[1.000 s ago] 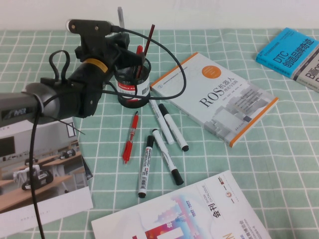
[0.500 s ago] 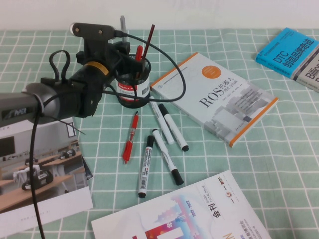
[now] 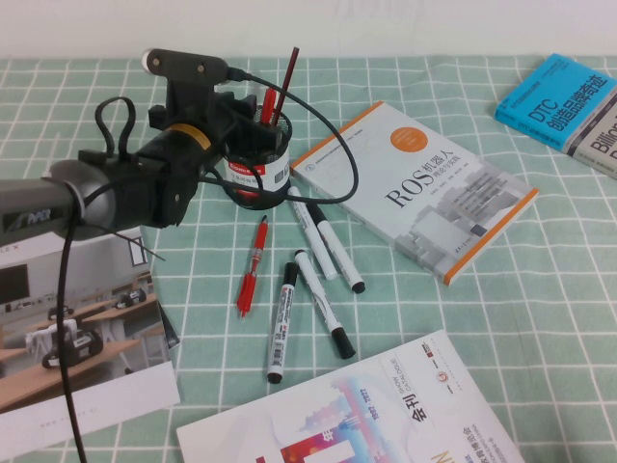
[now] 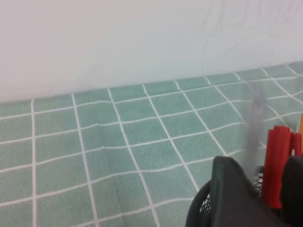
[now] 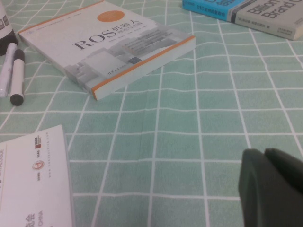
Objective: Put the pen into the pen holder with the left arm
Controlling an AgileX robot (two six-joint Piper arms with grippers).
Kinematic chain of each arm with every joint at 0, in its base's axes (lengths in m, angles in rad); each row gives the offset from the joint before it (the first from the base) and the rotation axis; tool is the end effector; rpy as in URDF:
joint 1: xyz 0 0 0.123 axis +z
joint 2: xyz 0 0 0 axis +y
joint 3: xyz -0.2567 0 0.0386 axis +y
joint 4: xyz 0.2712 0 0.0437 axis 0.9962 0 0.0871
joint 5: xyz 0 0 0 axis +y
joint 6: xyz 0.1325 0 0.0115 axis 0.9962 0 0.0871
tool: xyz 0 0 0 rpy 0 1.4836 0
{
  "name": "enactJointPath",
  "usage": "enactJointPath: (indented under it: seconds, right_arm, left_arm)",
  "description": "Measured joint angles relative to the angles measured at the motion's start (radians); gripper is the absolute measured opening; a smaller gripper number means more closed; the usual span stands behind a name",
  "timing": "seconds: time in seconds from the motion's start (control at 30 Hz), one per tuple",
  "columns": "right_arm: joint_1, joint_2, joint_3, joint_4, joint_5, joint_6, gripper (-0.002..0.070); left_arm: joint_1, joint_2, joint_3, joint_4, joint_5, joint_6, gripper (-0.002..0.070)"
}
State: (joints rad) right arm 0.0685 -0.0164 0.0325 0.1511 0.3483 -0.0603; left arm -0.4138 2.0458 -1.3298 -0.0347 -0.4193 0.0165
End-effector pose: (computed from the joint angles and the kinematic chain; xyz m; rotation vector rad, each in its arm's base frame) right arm 0.1416 0.0166 0.1608 -0.0236 1.8465 0.1524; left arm 0.4723 -0.2054 0.1608 0.3444 1.7567 -0.2961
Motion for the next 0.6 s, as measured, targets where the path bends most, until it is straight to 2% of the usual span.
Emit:
enactJointPath:
  seconds: [0.17, 0.37, 0.53, 0.6]
  right_arm:
    - [0.000, 0.000, 0.000, 0.000, 0.000, 0.000, -0.0022]
    - [0.000, 0.000, 0.000, 0.000, 0.000, 0.000, -0.0022]
    - [0.000, 0.000, 0.000, 0.000, 0.000, 0.000, -0.0022]
    - [0.000, 0.000, 0.000, 0.000, 0.000, 0.000, -0.0022]
  left_arm:
    - [0.000, -0.024, 0.000, 0.000, 0.020, 0.006, 0.0251]
    - [0.000, -0.142, 0.000, 0.000, 0.100, 0.042, 0.0245]
    - [0.000, -0.303, 0.000, 0.000, 0.275, 0.048, 0.0065]
    - [0.000, -0.365, 0.000, 0.000, 0.350, 0.051, 0.0027]
